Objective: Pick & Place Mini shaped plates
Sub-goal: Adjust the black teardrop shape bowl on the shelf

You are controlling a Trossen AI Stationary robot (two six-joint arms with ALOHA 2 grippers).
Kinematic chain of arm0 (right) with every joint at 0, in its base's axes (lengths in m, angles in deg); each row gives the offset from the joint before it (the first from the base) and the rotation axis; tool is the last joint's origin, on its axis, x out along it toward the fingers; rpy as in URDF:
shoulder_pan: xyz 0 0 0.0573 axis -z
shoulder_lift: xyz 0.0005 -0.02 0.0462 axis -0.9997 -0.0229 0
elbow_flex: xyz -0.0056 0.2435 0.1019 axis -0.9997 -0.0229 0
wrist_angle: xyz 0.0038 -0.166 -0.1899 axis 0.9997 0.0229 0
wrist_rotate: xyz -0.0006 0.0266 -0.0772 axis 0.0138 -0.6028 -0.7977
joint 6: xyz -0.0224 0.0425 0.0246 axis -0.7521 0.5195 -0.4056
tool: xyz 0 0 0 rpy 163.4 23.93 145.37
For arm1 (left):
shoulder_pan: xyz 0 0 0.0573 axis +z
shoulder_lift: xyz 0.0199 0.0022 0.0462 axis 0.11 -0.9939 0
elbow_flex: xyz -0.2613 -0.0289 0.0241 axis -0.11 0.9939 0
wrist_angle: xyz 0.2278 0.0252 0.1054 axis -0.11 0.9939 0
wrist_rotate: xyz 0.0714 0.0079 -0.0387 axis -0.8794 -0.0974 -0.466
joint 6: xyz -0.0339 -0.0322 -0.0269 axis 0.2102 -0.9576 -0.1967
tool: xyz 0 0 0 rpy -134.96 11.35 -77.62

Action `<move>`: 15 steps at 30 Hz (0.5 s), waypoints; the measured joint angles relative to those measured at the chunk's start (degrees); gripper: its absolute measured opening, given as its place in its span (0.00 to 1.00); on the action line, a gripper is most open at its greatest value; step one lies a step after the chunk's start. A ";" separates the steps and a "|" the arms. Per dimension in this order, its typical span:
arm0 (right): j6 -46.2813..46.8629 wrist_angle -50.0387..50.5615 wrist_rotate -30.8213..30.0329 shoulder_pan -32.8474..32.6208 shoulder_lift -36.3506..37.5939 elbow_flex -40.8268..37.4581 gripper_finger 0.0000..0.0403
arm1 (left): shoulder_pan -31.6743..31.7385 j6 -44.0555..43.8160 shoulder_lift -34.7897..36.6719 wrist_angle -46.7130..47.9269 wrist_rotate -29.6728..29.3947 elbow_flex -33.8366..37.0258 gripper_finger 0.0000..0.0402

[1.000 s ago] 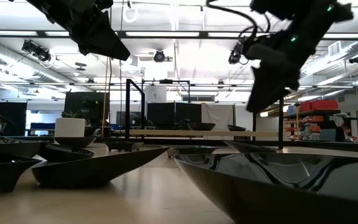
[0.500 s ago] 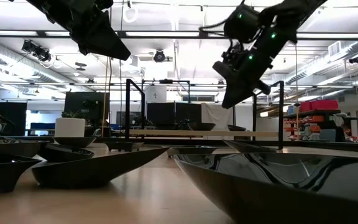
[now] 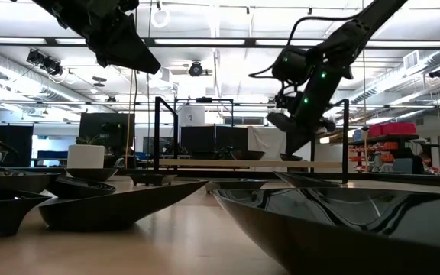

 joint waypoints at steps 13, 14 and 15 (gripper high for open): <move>1.17 -3.57 -3.42 3.57 -3.87 0.04 0.01 | 0.00 -0.04 0.00 0.02 -0.85 0.00 0.26; 1.17 -3.59 -3.46 4.00 -3.87 0.04 0.01 | 0.00 -0.04 0.00 0.02 -0.85 0.00 0.26; 1.19 -3.61 -3.42 4.40 -3.87 0.04 0.01 | 0.00 -0.04 0.00 0.00 -0.85 0.00 0.26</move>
